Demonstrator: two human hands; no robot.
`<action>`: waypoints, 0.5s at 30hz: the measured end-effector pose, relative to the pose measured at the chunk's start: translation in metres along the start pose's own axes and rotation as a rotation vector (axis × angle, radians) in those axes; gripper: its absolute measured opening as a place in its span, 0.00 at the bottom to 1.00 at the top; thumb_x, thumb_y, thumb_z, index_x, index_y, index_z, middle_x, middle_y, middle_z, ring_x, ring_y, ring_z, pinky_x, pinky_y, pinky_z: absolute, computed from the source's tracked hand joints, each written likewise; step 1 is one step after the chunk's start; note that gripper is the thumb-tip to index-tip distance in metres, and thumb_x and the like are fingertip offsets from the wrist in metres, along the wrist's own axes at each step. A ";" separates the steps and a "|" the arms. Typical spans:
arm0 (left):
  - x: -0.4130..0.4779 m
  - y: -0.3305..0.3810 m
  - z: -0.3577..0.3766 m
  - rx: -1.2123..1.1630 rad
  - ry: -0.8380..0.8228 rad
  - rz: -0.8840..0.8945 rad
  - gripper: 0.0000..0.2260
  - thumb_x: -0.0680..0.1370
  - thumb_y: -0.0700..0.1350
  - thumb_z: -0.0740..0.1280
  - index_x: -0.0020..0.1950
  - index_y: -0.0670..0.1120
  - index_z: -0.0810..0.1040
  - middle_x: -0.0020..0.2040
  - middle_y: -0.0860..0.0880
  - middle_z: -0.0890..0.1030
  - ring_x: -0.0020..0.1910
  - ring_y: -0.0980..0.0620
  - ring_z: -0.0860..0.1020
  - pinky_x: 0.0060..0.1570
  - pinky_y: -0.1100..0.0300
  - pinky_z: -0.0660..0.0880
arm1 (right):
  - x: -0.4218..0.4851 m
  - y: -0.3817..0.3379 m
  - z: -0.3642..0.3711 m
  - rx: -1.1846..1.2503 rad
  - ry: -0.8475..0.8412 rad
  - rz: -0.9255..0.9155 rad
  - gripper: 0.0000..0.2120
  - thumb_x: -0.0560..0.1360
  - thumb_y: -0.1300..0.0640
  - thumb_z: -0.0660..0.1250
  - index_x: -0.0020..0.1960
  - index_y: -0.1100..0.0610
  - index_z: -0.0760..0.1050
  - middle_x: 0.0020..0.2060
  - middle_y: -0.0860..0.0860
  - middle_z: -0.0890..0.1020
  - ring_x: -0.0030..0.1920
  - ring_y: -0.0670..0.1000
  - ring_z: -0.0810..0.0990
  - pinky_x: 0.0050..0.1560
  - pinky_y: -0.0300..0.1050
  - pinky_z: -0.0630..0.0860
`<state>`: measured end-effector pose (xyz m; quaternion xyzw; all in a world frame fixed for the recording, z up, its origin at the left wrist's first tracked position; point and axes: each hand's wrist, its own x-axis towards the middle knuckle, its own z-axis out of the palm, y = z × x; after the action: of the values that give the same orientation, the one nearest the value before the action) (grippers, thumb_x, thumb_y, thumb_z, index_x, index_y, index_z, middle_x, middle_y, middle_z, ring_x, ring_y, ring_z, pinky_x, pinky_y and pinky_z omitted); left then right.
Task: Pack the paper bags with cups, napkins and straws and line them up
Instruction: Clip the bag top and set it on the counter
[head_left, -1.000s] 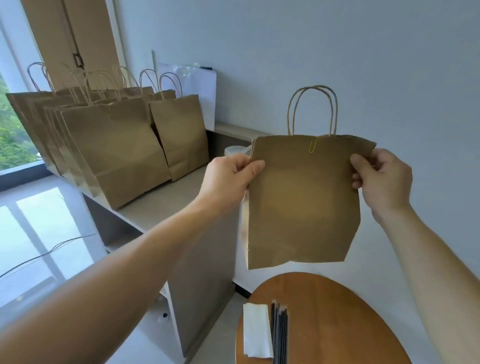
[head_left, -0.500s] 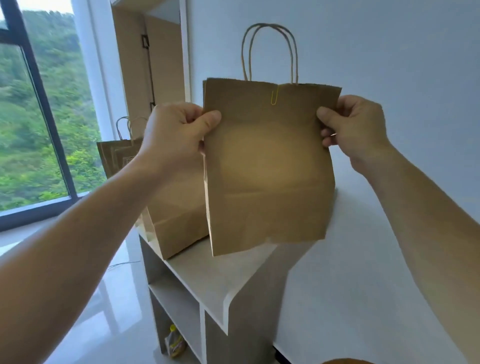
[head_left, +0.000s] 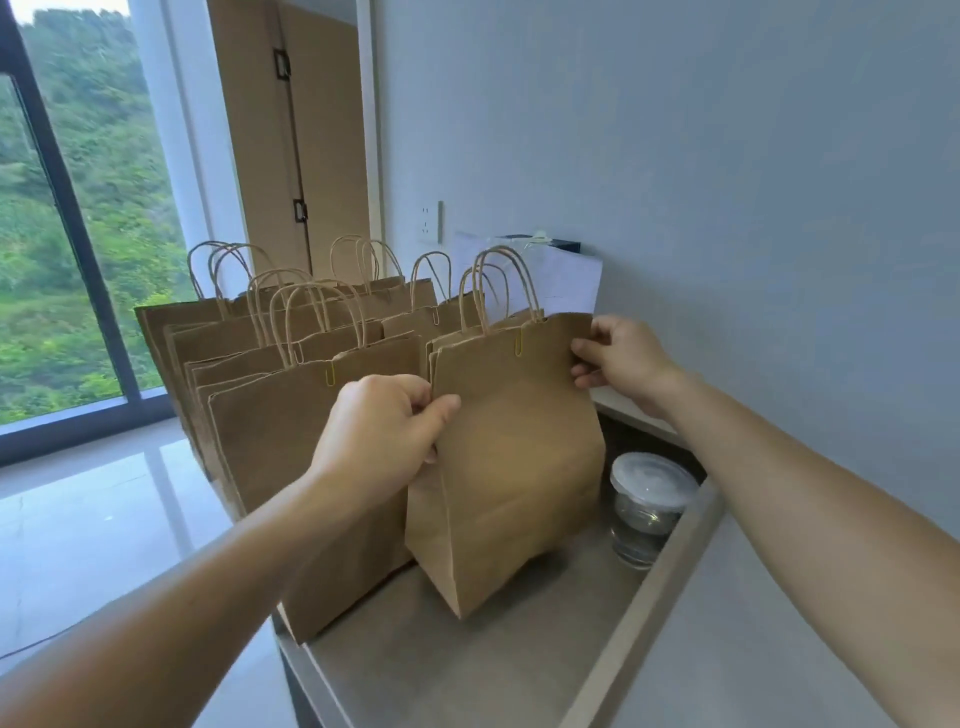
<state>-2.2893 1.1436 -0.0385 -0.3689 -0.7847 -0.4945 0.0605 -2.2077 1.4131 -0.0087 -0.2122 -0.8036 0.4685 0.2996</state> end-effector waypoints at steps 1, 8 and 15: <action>0.005 -0.006 0.009 0.034 -0.016 0.000 0.16 0.78 0.50 0.70 0.33 0.44 0.78 0.27 0.51 0.82 0.29 0.55 0.81 0.37 0.58 0.79 | 0.009 0.008 0.002 -0.008 -0.007 0.014 0.05 0.81 0.67 0.62 0.54 0.63 0.76 0.41 0.54 0.79 0.34 0.49 0.79 0.37 0.42 0.82; 0.031 -0.024 0.060 0.123 -0.114 0.089 0.16 0.79 0.50 0.68 0.34 0.43 0.76 0.28 0.47 0.81 0.31 0.47 0.79 0.37 0.52 0.77 | 0.047 0.045 -0.001 -0.074 0.018 0.069 0.07 0.82 0.67 0.60 0.56 0.62 0.75 0.42 0.53 0.79 0.37 0.49 0.79 0.39 0.40 0.82; 0.041 -0.023 0.080 0.148 -0.103 0.187 0.20 0.78 0.49 0.68 0.30 0.45 0.67 0.22 0.52 0.67 0.23 0.54 0.65 0.26 0.58 0.64 | 0.054 0.058 -0.006 -0.077 0.090 0.063 0.08 0.82 0.67 0.59 0.59 0.66 0.74 0.43 0.55 0.79 0.38 0.50 0.79 0.42 0.42 0.82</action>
<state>-2.3125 1.2248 -0.0768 -0.4599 -0.7833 -0.4077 0.0933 -2.2391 1.4775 -0.0418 -0.2697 -0.7997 0.4364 0.3120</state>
